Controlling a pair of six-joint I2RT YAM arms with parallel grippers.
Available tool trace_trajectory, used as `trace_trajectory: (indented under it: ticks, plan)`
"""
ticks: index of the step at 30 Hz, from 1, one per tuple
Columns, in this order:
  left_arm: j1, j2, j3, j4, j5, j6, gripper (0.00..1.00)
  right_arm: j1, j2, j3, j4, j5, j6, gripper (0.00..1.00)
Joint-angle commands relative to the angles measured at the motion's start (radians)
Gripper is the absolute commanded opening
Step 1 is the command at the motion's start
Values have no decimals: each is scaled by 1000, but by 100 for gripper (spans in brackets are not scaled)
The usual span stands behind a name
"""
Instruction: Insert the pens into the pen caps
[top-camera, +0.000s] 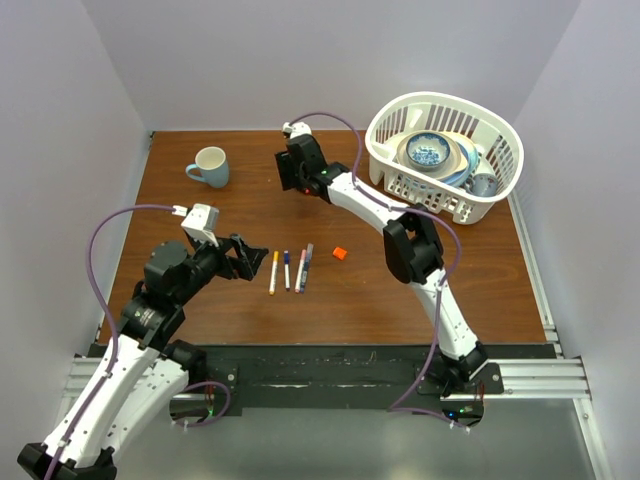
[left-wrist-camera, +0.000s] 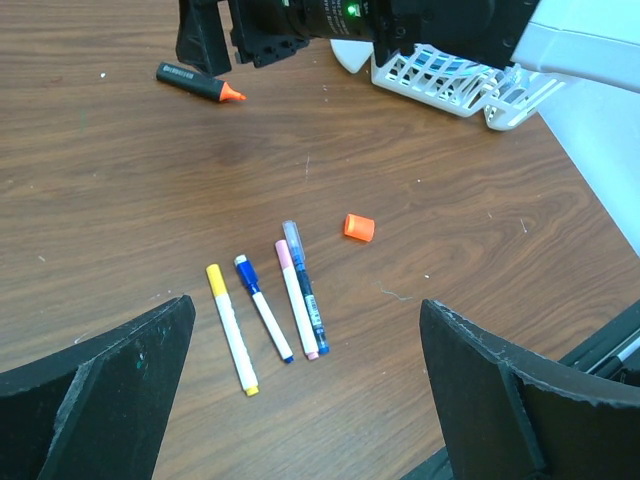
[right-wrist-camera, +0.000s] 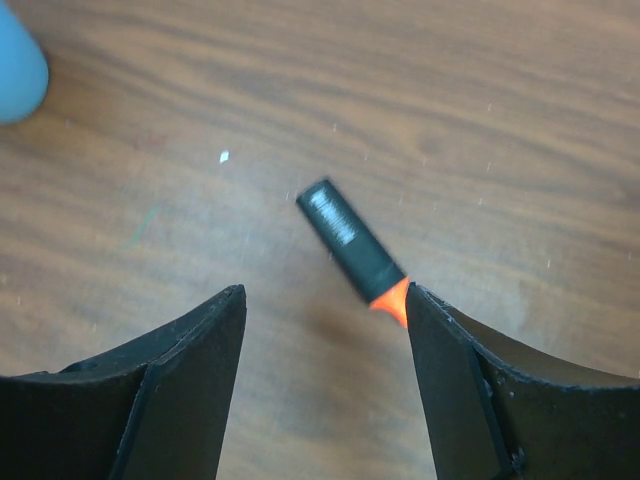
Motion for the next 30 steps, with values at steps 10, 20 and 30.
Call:
trace_trajectory:
  ticks: [10, 20, 30]
  plan:
    - [-4, -20, -9, 19, -25, 13, 100, -43, 148, 132, 158, -27, 99, 71]
    - [-4, -22, -9, 17, -41, 12, 100, -54, 257, 209, 151, -226, 173, 73]
    - [-4, -32, -11, 16, -56, 12, 100, -46, 241, 140, 94, -519, 141, 74]
